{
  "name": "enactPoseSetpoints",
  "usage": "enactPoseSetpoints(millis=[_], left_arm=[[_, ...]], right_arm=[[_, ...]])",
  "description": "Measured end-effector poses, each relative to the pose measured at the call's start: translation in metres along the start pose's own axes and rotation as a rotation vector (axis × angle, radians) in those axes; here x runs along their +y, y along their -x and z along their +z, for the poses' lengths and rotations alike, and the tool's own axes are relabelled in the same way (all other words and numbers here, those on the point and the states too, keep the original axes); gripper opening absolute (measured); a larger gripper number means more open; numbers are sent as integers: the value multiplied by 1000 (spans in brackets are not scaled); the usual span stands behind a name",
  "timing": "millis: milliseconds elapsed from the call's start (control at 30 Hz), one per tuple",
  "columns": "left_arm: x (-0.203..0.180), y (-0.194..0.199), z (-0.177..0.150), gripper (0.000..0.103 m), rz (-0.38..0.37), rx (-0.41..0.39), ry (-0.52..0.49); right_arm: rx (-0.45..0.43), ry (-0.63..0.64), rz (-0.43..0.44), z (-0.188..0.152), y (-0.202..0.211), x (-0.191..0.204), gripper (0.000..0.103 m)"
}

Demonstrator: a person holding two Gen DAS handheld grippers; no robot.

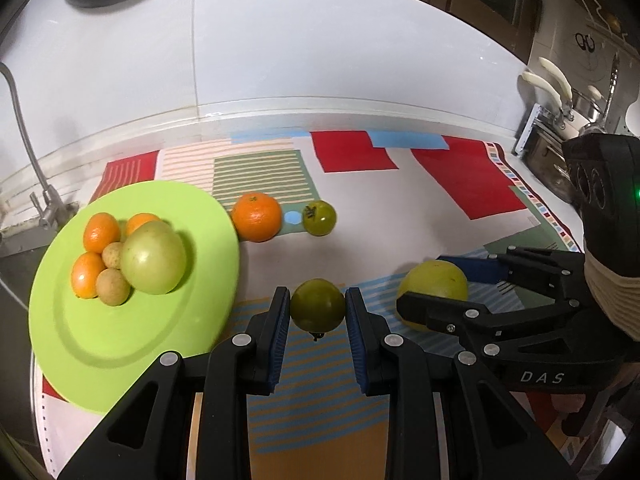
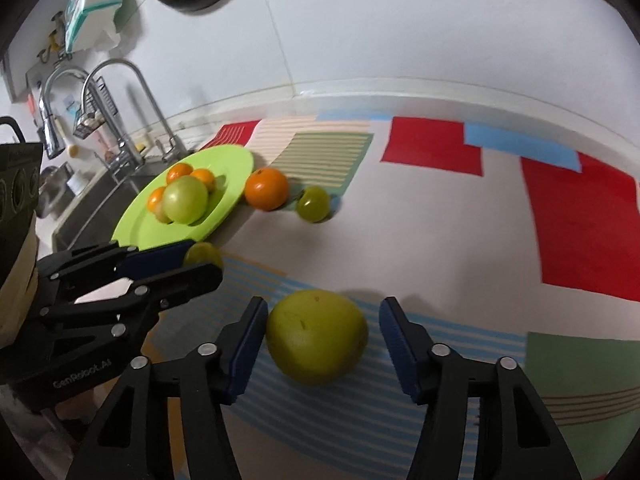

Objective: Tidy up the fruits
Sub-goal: 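Carry the green tomato and the large citrus toward the plate with both tools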

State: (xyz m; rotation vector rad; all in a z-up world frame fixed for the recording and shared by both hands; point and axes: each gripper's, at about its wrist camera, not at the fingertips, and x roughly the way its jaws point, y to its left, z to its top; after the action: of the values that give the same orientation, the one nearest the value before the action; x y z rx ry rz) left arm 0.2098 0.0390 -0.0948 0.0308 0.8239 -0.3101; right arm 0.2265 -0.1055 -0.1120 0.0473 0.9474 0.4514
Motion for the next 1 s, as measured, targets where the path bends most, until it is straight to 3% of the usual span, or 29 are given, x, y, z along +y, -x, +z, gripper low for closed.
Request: enactPoseSetpoints(millis=[233,1000], left_arm=[[5,15,-9,28,34,-16,12],[20,129,-35,28,71,-190,34]], right_arm=[[-8,19,-26,-4,6,12,52],[-218,42,-34,-14,92,94,52]])
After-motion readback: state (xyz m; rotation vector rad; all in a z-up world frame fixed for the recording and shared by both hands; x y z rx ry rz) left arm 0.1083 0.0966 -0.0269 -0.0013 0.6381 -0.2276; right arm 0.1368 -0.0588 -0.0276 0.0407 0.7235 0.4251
